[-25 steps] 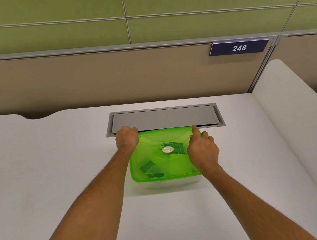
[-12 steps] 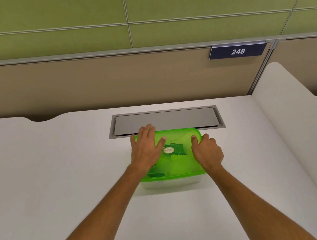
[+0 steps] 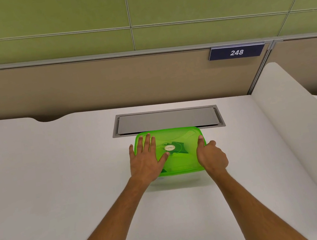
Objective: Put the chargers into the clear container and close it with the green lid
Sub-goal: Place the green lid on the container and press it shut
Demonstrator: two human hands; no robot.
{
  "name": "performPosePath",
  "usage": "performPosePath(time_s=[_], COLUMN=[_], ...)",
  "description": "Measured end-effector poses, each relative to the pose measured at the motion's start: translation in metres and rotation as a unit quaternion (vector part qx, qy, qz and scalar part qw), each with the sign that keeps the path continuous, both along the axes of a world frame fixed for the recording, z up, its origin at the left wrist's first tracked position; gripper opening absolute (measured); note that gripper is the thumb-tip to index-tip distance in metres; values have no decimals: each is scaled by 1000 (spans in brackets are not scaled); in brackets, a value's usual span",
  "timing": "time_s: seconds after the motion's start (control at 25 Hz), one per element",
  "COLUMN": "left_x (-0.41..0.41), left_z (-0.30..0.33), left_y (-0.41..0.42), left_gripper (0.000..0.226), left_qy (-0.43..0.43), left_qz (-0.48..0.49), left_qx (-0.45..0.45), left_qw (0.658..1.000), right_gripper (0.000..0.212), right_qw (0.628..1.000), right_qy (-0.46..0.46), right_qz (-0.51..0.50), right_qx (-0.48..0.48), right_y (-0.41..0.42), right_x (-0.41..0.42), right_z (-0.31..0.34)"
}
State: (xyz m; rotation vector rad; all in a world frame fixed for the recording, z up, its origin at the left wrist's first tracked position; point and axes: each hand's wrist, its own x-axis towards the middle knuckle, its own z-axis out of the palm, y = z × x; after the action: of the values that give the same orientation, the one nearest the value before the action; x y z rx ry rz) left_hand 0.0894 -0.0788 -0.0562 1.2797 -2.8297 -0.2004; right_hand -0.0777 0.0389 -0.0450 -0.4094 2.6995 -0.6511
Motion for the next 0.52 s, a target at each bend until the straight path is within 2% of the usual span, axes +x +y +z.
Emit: performPosePath(time_s=[0.16,0.52], left_x=[0,-2], left_z=[-1,-5], left_y=[0,-2], left_gripper=[82,83], left_qy=[3,3], left_qz=[-2,3], left_qx=[-11,-18], left_qw=[1000,1000], right_gripper=[69,57], right_qw=[999,998], right_qy=[-15,18], right_qz=[-29,5], right_qx=[-27,-55], right_y=[0,0], right_x=[0,-2], right_z=[-1,-3])
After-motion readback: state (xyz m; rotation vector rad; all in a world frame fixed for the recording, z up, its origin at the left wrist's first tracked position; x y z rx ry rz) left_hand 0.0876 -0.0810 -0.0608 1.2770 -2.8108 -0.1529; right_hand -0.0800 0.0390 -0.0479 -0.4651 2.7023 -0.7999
